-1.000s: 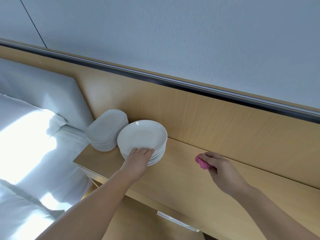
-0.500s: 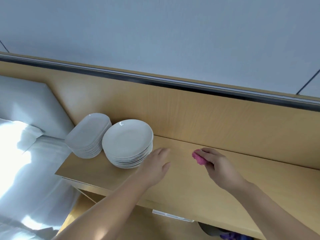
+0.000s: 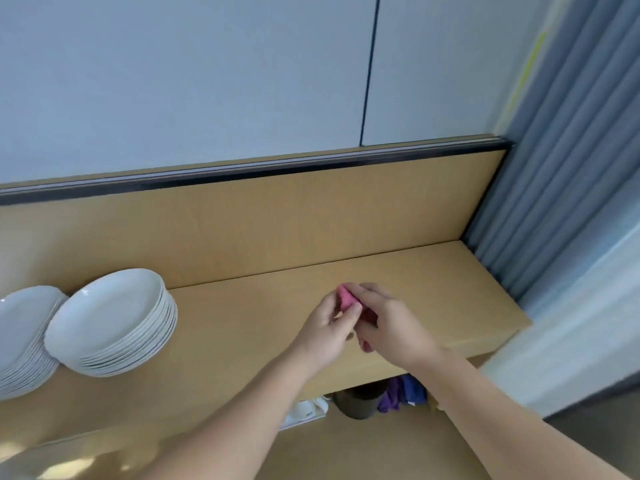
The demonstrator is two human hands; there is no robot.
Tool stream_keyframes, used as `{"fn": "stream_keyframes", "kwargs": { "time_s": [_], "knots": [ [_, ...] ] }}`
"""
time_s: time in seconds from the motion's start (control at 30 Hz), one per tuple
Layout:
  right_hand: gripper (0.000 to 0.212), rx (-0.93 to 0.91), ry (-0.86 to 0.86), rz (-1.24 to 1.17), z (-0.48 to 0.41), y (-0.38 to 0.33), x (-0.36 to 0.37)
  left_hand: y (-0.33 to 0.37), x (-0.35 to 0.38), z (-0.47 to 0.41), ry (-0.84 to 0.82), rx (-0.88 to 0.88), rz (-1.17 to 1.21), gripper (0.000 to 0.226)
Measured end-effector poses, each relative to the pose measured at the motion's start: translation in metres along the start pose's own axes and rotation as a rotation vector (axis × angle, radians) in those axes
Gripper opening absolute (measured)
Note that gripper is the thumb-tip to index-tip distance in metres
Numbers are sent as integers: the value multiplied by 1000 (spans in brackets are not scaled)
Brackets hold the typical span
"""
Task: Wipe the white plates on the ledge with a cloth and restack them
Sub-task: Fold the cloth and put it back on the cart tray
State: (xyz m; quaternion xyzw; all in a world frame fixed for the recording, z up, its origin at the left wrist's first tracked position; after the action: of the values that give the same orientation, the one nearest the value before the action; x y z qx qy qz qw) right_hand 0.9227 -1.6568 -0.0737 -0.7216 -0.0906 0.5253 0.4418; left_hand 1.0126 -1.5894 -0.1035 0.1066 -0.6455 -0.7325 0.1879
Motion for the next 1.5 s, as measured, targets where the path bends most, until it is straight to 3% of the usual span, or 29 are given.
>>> {"fn": "stream_keyframes", "kwargs": {
  "time_s": [0.17, 0.37, 0.6, 0.8, 0.93, 1.13, 1.33, 1.5],
  "knots": [
    [48, 90, 60, 39, 66, 22, -59, 0, 64, 17, -36, -42, 85, 23],
    [49, 286, 208, 145, 147, 30, -103, 4, 122, 50, -219, -48, 50, 25],
    [24, 506, 333, 144, 246, 3, -91, -8, 144, 108, -349, 8, -64, 36],
    [14, 656, 503, 221, 340, -34, -88, -2, 186, 182, -557, -15, 39, 28],
    [18, 746, 666, 250, 418, -59, -111, 17, 241, 237, -845, 70, -40, 72],
    [24, 859, 896, 236, 545, -93, -144, 46, 338, 324, -986, 185, -70, 18],
    [12, 914, 1031, 209, 682, -118, -174, 58, 436, 426, -1148, 221, -26, 17],
    [3, 961, 977, 168, 816, -119, -190, 38, 522, 531, -1213, 173, 4, 18]
  ]
}}
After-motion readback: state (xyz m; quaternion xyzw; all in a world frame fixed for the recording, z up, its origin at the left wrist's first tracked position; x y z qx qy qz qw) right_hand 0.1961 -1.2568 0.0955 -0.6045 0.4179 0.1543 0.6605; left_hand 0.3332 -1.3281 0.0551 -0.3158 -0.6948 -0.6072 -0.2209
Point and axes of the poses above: each hand's wrist, its own z-axis away from the middle knuckle, its own x-axis out of the palm, y = z × x, the point moved 6 cm from there along -z, towards the middle knuckle, and after that the axes turned 7 degrees about z, right-handed, at the moved point
